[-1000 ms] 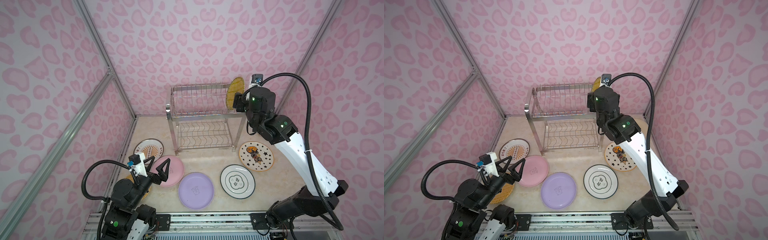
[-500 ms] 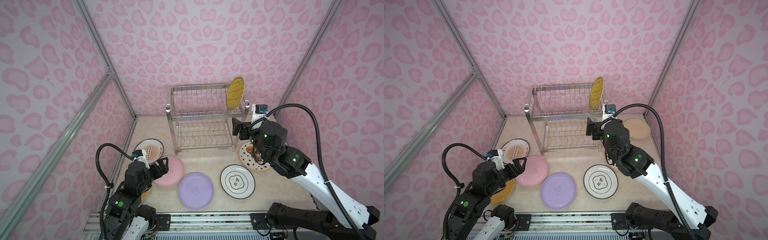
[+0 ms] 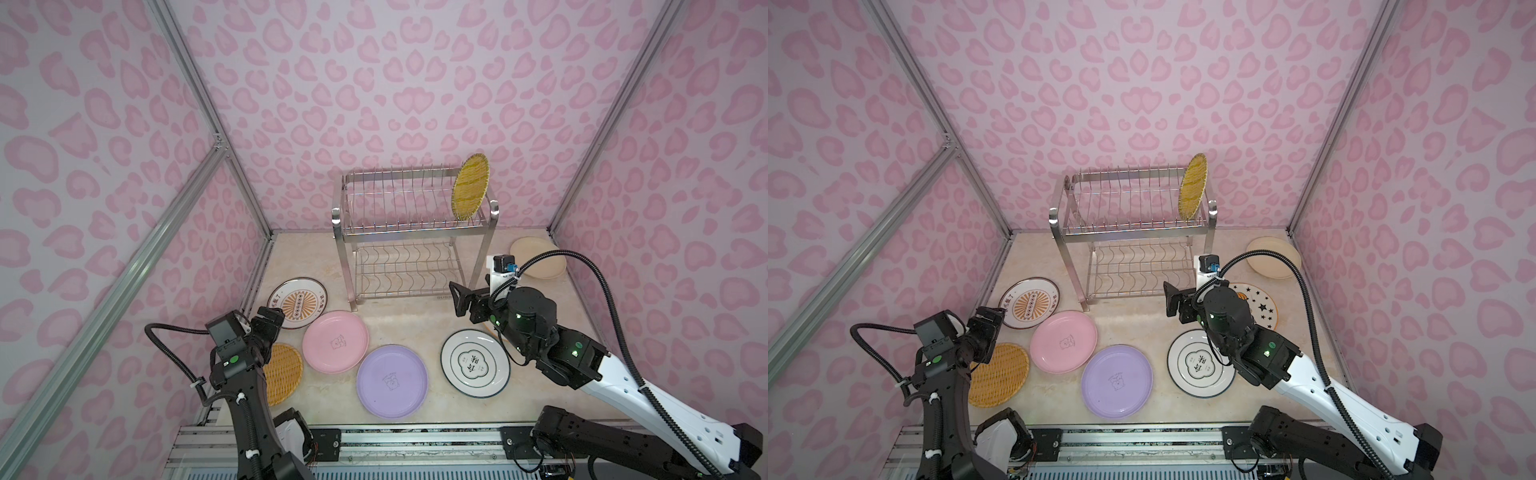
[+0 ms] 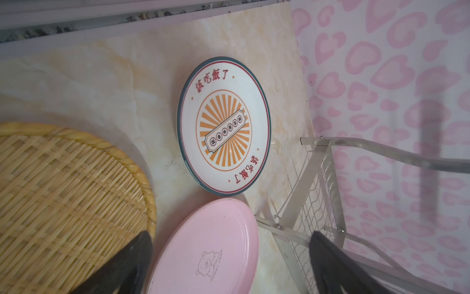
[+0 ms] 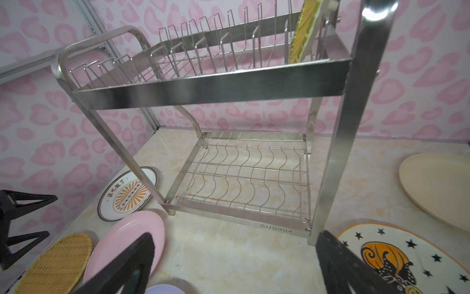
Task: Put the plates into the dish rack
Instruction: 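Withdraw the right gripper from the rack while the left gripper moves toward the sunburst plate, then grasp the white sunburst plate's rim with the left gripper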
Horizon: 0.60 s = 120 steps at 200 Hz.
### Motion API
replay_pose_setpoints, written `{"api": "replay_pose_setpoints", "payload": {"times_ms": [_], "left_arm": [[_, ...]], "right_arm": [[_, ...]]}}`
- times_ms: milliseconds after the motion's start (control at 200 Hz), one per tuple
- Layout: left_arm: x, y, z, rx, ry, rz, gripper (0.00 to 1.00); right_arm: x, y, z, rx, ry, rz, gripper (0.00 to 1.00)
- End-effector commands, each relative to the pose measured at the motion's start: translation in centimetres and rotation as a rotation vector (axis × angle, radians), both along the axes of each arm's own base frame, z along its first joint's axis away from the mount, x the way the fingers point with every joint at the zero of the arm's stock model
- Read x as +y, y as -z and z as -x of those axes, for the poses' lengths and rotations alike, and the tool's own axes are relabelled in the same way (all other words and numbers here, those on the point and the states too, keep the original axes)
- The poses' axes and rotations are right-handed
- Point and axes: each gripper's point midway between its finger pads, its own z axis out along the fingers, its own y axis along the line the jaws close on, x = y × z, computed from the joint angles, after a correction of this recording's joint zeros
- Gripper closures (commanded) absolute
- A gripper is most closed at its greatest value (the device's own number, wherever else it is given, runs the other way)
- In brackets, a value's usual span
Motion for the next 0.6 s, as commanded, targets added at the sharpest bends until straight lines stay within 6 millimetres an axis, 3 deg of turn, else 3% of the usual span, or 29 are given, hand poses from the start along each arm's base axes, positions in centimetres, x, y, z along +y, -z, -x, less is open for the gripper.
{"api": "replay_pose_setpoints", "payload": {"times_ms": [0, 205, 370, 595], "left_arm": [[1.8, -1.0, -1.9, -0.081, -0.014, -0.029, 0.03], [4.5, 0.4, -3.8, -0.022, -0.028, -0.053, 0.03], [5.0, 2.7, -5.3, 0.014, 0.017, -0.024, 0.1], [5.8, 4.1, -6.8, 0.056, 0.07, -0.011, 0.15]], "right_arm": [[2.1, 0.6, 0.5, 0.018, -0.084, -0.097, 0.01], [5.3, 3.6, 1.9, 0.085, -0.252, -0.162, 0.01], [6.1, 6.2, 2.2, 0.118, -0.291, -0.177, 0.01], [6.4, 7.4, 2.5, 0.141, -0.322, -0.198, 0.01]]}}
